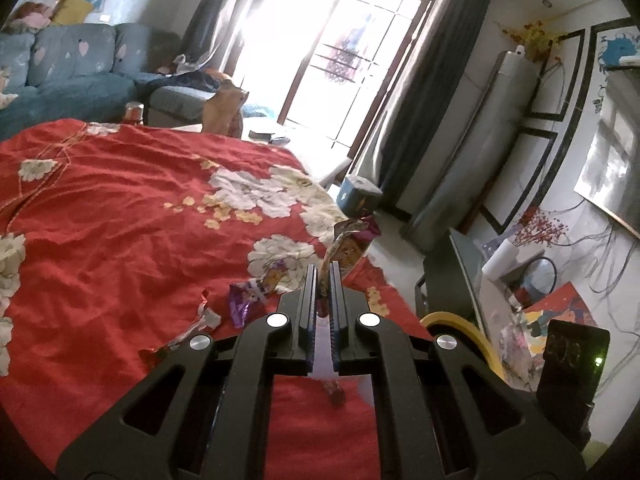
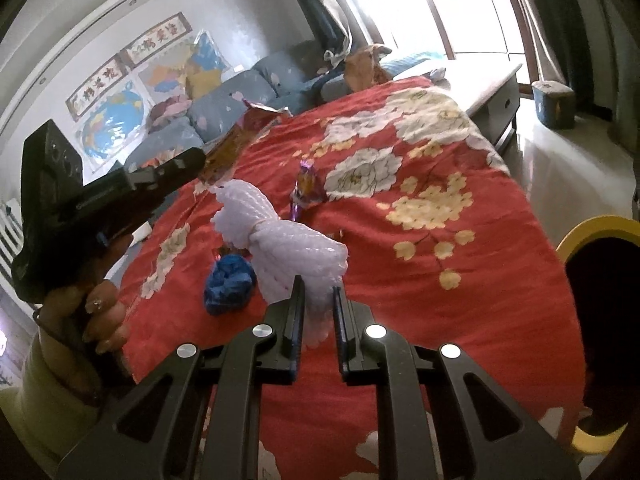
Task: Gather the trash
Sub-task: 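Carry the foam net in the right gripper and candy wrapper in the left to the bin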
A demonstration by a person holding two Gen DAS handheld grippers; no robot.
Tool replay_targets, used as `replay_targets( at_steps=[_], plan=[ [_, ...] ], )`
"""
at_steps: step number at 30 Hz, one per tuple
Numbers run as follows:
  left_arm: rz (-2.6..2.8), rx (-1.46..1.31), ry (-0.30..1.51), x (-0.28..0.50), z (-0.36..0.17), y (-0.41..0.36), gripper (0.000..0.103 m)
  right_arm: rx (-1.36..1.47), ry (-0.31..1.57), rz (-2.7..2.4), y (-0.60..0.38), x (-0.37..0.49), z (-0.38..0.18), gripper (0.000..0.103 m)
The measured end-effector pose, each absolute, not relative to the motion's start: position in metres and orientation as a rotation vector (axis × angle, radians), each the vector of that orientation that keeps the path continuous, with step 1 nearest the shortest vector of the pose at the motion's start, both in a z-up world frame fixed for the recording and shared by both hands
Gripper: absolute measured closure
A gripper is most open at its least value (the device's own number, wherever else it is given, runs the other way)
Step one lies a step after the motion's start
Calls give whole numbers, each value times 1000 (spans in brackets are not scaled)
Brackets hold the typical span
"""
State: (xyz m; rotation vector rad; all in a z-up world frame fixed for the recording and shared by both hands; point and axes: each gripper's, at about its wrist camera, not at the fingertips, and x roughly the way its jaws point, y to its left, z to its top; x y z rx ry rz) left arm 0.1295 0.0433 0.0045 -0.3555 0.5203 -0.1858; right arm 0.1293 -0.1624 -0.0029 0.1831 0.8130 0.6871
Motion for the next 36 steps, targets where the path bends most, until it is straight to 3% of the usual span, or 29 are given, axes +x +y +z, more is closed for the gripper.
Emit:
replay_targets(
  at_steps=[36],
  plan=[
    [-386, -226, 524, 112, 18, -59, 101, 295, 698, 373, -287, 132, 17, 90]
  ],
)
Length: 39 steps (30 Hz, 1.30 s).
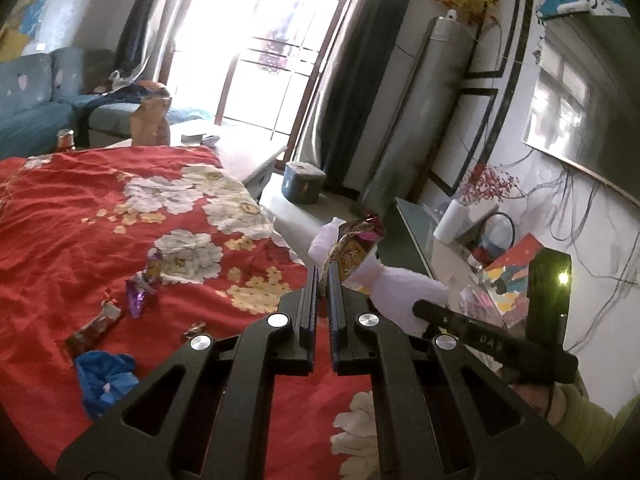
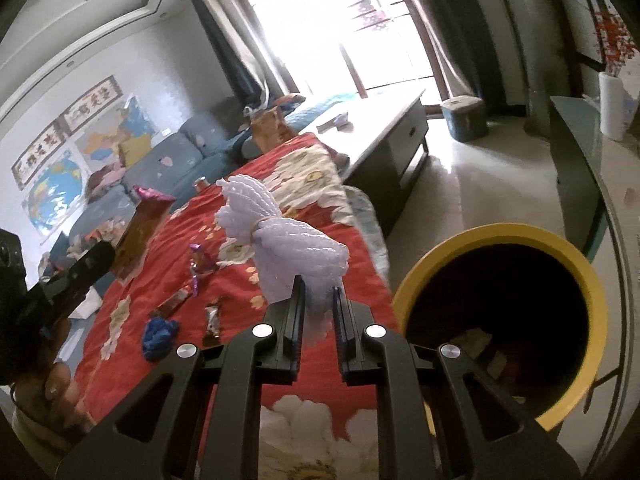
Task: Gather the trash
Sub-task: 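Carry the foam net in the right gripper and candy wrapper in the left to the bin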
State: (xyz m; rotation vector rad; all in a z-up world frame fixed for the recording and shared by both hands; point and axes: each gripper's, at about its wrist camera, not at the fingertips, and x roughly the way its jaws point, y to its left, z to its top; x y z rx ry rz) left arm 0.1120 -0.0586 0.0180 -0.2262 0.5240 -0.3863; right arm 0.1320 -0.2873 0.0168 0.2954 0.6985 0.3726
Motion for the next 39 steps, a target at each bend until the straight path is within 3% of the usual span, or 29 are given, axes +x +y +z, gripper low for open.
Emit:
replay_targets(
  at_steps=[39],
  plan=[
    [-539, -85, 632, 117, -23, -154, 101, 404, 694, 136, -381, 127, -17, 90]
  ],
)
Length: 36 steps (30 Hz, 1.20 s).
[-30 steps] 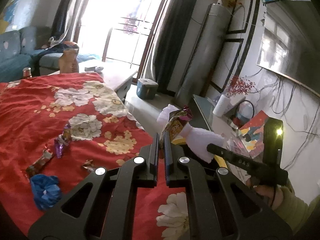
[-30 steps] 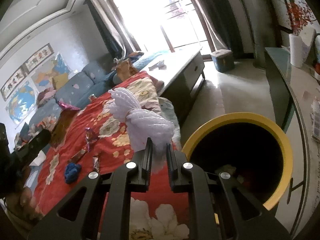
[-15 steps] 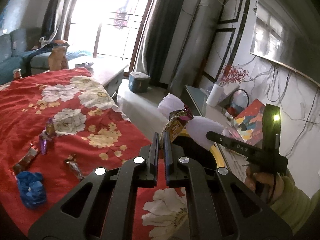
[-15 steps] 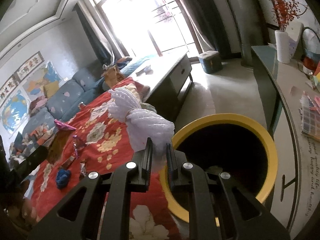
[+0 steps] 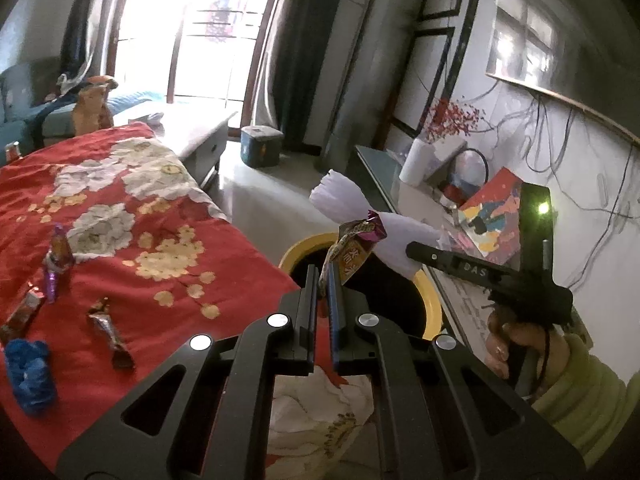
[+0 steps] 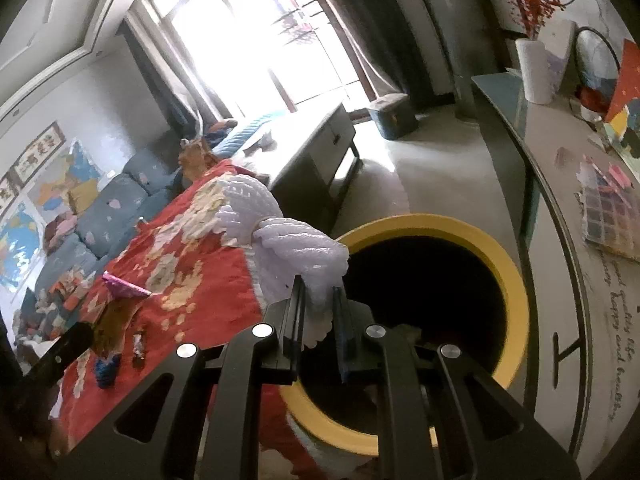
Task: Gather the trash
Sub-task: 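Carry the foam net in the right gripper and candy wrapper in the left to the bin, then open the right gripper over the bin while the left opens to drop the wrapper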
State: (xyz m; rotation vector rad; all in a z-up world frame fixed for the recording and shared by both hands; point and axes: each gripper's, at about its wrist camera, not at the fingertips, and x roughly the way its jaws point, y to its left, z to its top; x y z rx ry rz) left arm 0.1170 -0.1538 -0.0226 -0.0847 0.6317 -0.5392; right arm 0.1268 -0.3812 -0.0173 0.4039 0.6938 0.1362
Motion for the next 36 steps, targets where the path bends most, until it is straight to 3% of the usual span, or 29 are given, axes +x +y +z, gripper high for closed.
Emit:
replay_targets(
  at_steps=[33, 36],
  plan=[
    [-667, 132, 817, 158, -89, -243, 101, 465, 756, -44, -434, 129, -61, 87],
    [-672, 126, 837, 164, -94, -249, 101, 480, 766, -61, -438, 128, -66, 80]
  ],
)
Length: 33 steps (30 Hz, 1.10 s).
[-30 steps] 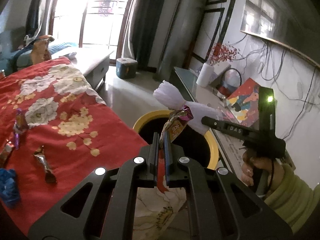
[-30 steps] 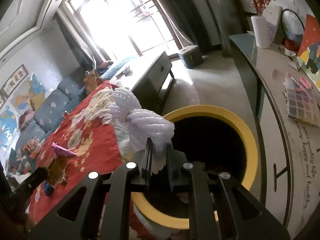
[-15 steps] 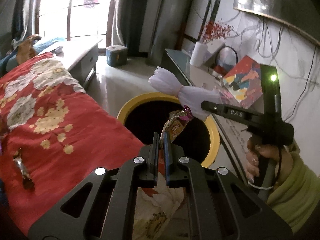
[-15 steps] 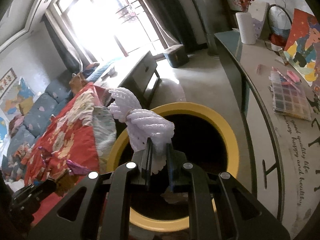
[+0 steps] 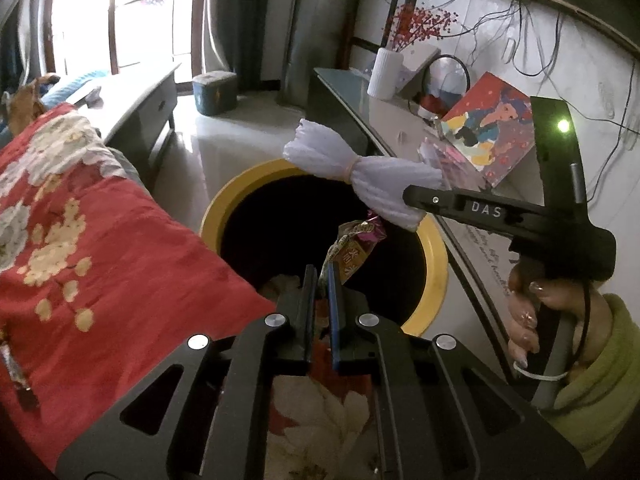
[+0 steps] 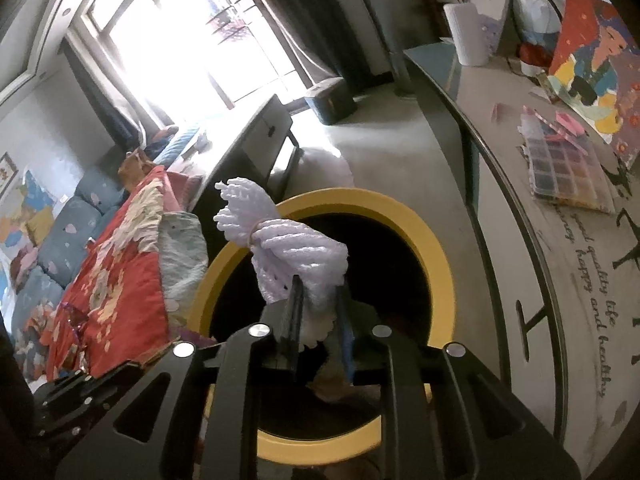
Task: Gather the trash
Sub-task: 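Open the right gripper over the bin while the left opens to drop the wrapper, then move both tools back over the remaining wrappers on the bedspread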
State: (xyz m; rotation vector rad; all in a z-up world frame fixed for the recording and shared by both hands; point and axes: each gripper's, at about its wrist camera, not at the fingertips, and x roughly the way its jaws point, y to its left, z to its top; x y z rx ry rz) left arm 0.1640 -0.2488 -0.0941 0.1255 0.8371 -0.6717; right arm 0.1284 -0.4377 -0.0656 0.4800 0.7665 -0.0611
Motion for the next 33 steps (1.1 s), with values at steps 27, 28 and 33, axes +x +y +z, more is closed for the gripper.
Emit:
replay_targets(
  at_steps=[27, 28, 33],
  plan=[
    [-507, -62, 688, 146, -53, -184, 11, 435, 701, -33, -414, 123, -40, 31],
    [-502, -64, 682, 145, -52, -181, 11, 428, 699, -27, -411, 123, -38, 31],
    [-474, -85, 644, 139, -42, -165, 11, 400, 686, 6, -396, 122, -29, 31]
  ],
)
